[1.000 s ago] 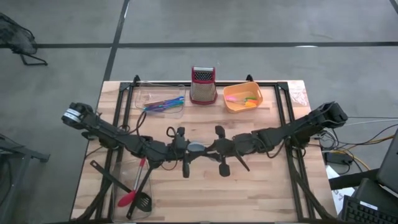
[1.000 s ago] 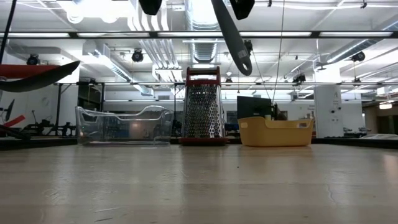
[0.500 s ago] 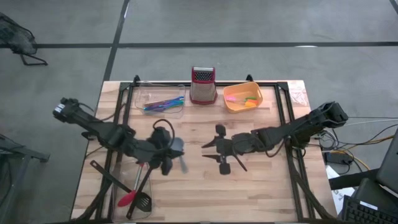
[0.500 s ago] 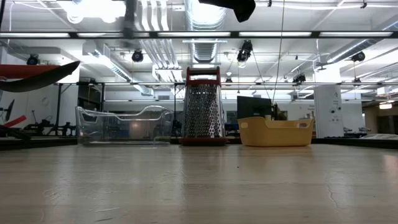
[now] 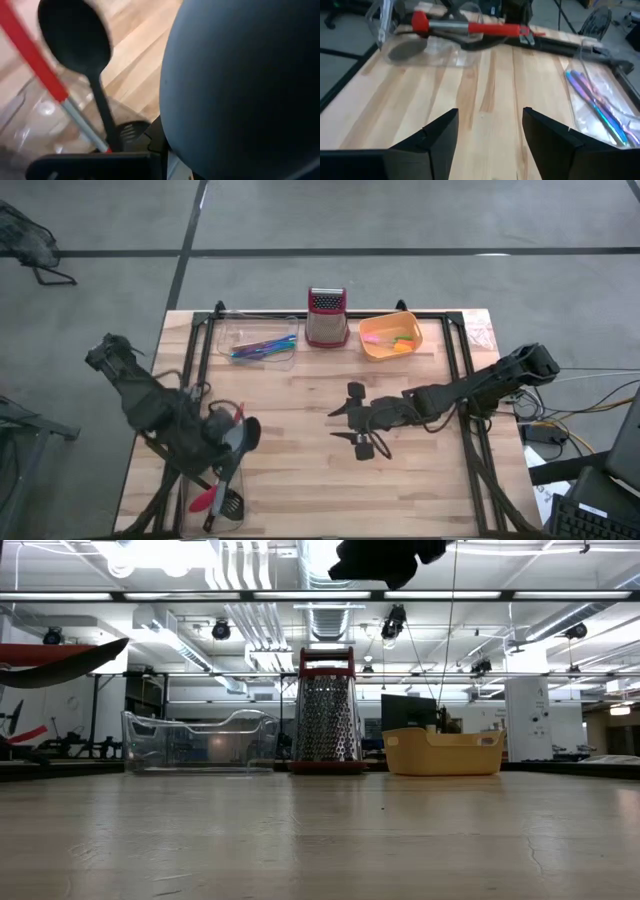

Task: Pick & Place Kitchen Items
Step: Put the gray serving spoon into the bottom transparent bin

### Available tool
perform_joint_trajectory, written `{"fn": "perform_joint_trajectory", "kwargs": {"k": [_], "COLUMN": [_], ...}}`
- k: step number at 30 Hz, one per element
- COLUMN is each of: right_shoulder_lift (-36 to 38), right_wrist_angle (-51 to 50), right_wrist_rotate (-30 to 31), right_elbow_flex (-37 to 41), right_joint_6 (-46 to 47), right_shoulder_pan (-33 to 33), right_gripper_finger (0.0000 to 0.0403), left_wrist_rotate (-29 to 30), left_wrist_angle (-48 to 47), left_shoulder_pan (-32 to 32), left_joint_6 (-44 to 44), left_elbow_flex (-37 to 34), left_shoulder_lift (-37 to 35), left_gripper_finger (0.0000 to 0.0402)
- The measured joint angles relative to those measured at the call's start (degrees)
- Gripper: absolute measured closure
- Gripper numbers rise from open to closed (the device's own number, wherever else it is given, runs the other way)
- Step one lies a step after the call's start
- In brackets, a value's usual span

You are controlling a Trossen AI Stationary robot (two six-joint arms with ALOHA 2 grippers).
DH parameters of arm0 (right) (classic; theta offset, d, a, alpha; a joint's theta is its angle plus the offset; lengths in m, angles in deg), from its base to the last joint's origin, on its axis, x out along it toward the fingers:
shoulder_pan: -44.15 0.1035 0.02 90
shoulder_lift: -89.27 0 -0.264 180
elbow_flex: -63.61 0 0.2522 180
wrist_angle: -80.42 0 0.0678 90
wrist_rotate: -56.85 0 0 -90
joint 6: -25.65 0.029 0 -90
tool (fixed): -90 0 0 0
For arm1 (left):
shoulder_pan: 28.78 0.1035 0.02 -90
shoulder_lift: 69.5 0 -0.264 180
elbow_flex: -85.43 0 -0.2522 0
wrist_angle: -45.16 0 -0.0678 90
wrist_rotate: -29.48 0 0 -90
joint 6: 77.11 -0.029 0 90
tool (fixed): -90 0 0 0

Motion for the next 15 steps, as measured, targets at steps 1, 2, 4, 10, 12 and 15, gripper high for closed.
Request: {"fn": "perform_joint_trajectory", "kwargs": {"k": [1,2,4,10,12,15], "right_shoulder_lift": [0.0,0.0,0.0,0.0,0.0,0.0], "right_wrist_angle": [-0.5,-1.1,-2.3,-4.2,-4.4,-4.4], "right_wrist_rotate": [0.0,0.0,0.0,-0.1,-0.1,-0.2], "right_elbow_flex": [0.1,0.2,0.2,0.3,0.3,0.3], "right_joint_6": [0.0,0.0,0.3,1.2,1.8,2.2], "right_shoulder_pan": [0.0,0.0,0.0,0.0,0.0,0.0], "right_gripper_finger": [0.0184,0.0182,0.0178,0.0166,0.0162,0.0155], "left_wrist_rotate": [0.2,0.4,0.6,-0.3,-1.0,-3.1], "left_wrist_angle": [-0.2,0.0,-0.2,0.1,2.9,4.7], "left_shoulder_pan": [-1.3,-2.5,-4.4,-5.2,-5.3,-5.2], "left_joint_6": [2.1,4.1,7.3,11.5,11.4,11.5], "left_elbow_flex": [-0.7,-1.5,-3.2,-10.2,-12.4,-15.0], "left_shoulder_lift": [0.2,0.4,0.5,0.5,0.3,-0.1], "left_gripper_finger": [0.0356,0.0356,0.0356,0.0352,0.0350,0.0351]}}
